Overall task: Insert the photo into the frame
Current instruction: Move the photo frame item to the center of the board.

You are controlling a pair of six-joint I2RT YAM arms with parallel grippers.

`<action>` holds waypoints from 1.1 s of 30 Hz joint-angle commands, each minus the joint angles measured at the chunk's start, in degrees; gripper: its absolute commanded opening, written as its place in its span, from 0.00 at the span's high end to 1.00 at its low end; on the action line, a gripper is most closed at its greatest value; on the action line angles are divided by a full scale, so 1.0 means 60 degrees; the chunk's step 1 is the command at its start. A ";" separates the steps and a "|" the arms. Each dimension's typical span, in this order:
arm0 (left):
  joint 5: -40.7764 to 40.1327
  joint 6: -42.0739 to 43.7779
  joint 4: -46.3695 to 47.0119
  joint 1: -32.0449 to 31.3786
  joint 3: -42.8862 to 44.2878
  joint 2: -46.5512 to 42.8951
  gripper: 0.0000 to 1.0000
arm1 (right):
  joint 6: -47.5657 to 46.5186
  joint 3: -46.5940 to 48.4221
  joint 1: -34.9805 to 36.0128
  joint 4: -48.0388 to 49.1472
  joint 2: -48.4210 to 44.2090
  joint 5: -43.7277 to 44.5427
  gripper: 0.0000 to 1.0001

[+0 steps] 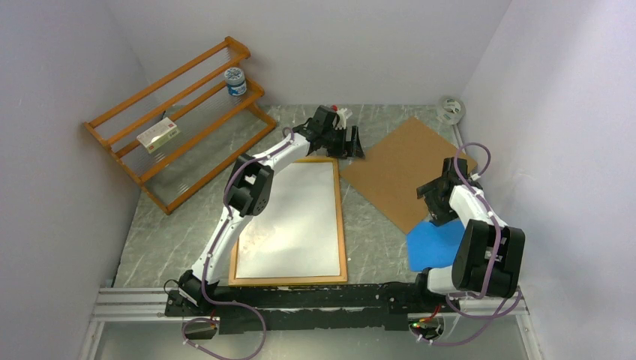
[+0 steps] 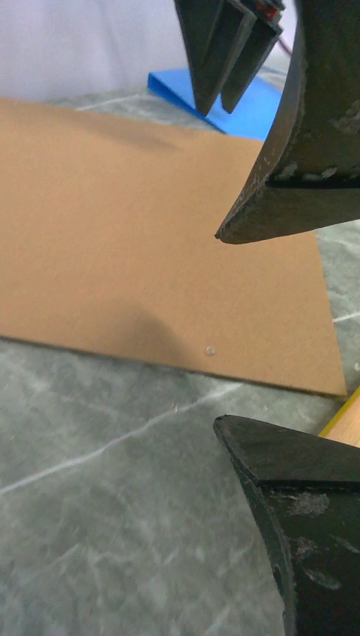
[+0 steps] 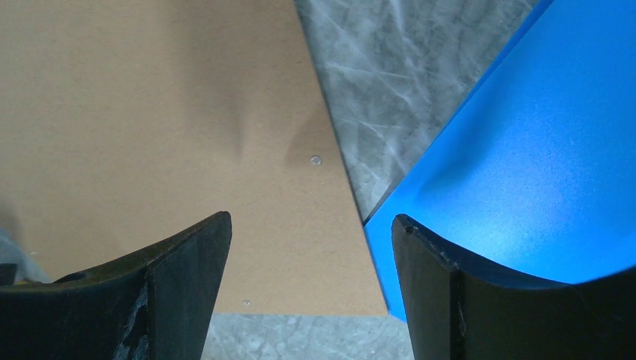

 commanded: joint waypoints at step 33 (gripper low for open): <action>0.4482 -0.1590 0.0450 -0.0657 0.0320 0.0130 0.32 | -0.1069 -0.0750 -0.0544 0.3041 -0.0306 -0.2816 0.25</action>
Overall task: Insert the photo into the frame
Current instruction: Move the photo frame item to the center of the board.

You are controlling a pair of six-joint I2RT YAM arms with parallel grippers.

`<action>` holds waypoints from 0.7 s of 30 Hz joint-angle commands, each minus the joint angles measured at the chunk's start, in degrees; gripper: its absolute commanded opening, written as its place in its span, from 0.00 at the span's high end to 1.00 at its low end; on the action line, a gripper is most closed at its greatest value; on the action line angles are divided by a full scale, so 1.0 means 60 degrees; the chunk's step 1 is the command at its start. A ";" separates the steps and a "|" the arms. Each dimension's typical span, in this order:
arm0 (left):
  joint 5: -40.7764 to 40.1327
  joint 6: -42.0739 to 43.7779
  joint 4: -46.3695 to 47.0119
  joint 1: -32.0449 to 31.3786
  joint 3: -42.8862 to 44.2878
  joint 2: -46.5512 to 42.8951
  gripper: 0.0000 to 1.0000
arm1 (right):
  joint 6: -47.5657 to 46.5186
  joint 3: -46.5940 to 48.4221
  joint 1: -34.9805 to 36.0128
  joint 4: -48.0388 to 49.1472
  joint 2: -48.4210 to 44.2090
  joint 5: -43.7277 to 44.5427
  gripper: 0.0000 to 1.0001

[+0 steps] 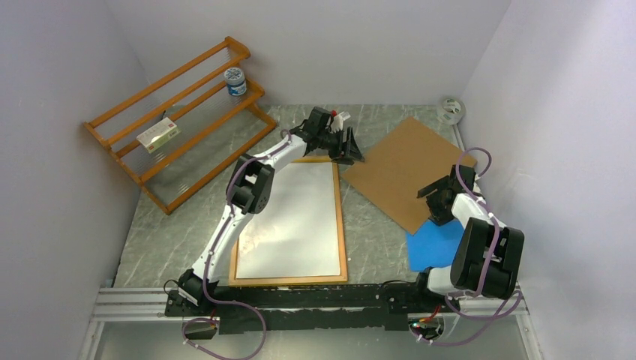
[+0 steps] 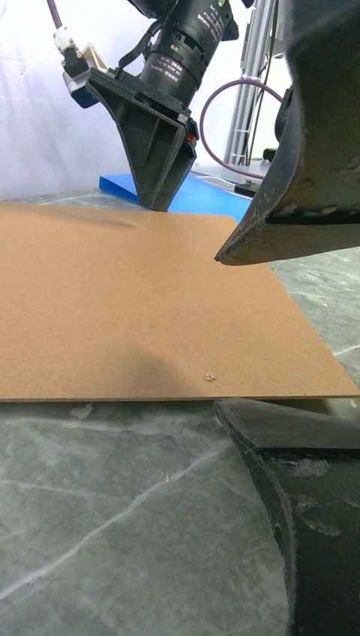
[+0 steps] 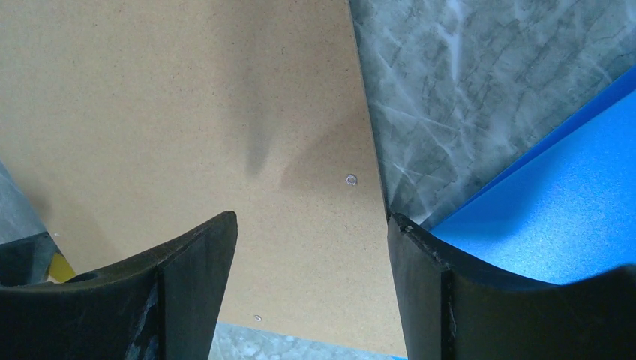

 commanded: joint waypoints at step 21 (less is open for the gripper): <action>-0.0358 0.1349 -0.1857 -0.0916 -0.2549 -0.3465 0.34 | 0.0629 -0.0256 0.1386 0.0544 -0.1952 -0.2068 0.25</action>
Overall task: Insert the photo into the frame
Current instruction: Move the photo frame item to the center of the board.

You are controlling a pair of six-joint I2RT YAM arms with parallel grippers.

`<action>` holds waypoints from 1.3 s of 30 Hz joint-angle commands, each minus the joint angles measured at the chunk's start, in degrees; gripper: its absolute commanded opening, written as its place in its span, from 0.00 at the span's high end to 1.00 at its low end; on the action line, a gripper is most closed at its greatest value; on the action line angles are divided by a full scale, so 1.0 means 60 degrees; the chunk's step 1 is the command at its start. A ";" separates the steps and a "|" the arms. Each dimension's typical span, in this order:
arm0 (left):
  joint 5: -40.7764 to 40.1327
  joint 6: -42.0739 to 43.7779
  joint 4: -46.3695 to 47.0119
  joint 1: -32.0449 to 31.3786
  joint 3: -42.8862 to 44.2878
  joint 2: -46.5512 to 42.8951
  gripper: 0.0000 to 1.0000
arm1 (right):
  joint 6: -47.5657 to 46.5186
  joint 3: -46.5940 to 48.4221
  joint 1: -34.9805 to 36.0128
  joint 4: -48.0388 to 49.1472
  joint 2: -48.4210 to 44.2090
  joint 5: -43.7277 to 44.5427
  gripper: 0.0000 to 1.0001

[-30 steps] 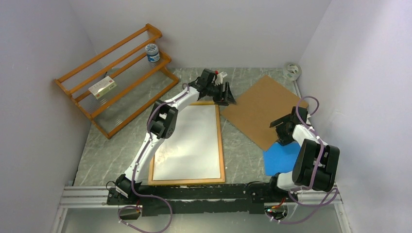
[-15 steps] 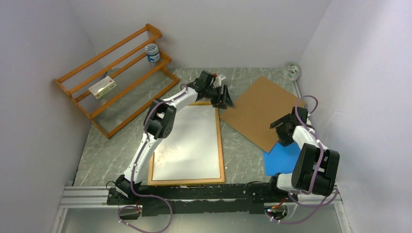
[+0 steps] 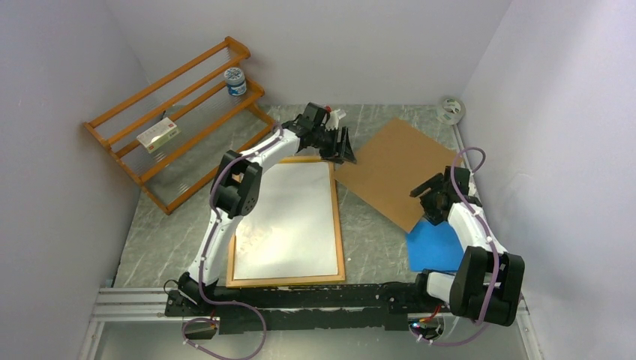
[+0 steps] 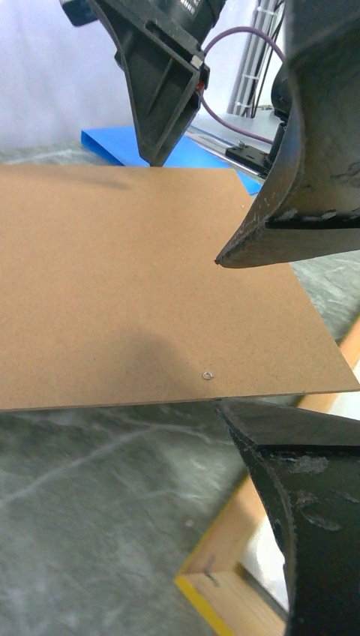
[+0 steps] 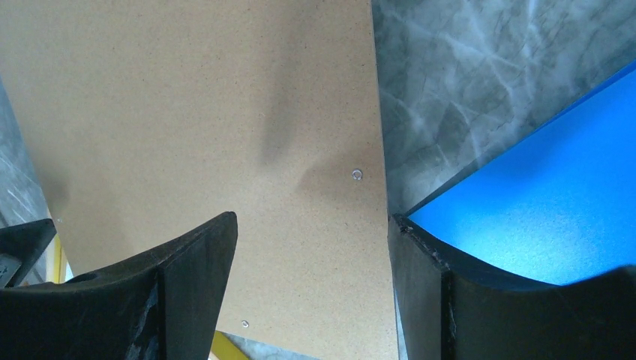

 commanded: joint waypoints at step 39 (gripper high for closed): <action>-0.2843 0.2199 -0.3219 0.0722 -0.3855 -0.3190 0.20 | 0.1095 0.0490 0.2388 0.0050 0.1579 0.0315 0.21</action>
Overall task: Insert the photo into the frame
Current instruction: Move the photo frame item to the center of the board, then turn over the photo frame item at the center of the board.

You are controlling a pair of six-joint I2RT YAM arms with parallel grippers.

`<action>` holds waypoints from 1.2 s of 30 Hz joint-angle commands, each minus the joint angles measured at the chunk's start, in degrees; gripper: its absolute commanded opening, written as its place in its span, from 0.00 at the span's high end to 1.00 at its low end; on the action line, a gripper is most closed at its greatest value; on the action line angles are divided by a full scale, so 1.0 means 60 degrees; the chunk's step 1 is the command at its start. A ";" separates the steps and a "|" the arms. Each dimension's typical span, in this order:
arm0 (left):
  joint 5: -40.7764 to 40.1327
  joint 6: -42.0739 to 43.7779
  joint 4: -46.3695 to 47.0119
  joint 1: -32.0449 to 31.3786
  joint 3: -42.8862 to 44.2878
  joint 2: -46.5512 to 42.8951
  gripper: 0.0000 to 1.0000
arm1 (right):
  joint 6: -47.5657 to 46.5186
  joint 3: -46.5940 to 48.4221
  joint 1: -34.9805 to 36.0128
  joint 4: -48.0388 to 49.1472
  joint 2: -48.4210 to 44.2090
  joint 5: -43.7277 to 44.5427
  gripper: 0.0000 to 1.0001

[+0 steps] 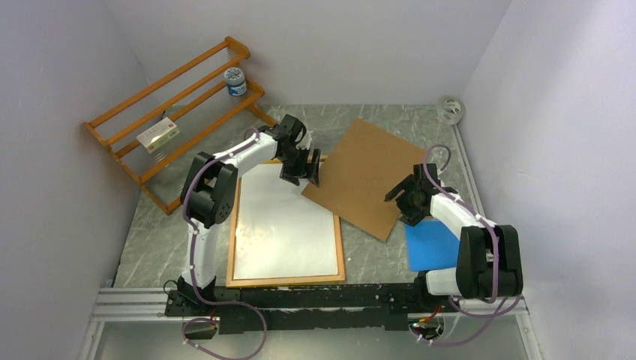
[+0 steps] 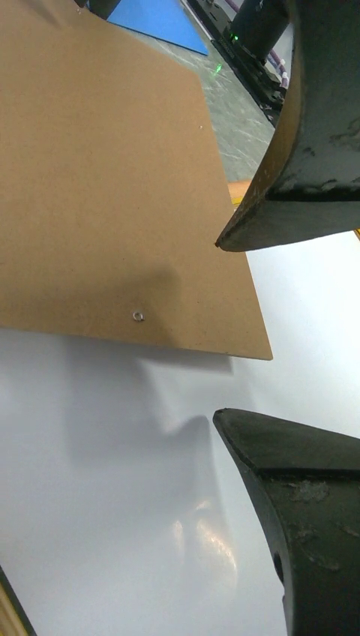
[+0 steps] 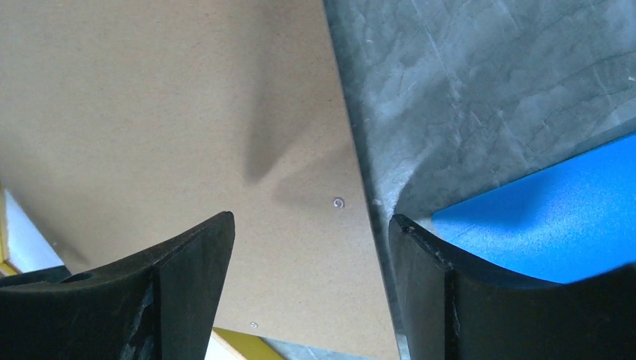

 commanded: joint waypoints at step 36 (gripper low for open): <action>0.3419 -0.1519 0.2499 0.1433 -0.1403 -0.0636 0.46 | 0.0187 -0.1671 -0.1332 0.3425 0.0547 -0.3119 0.22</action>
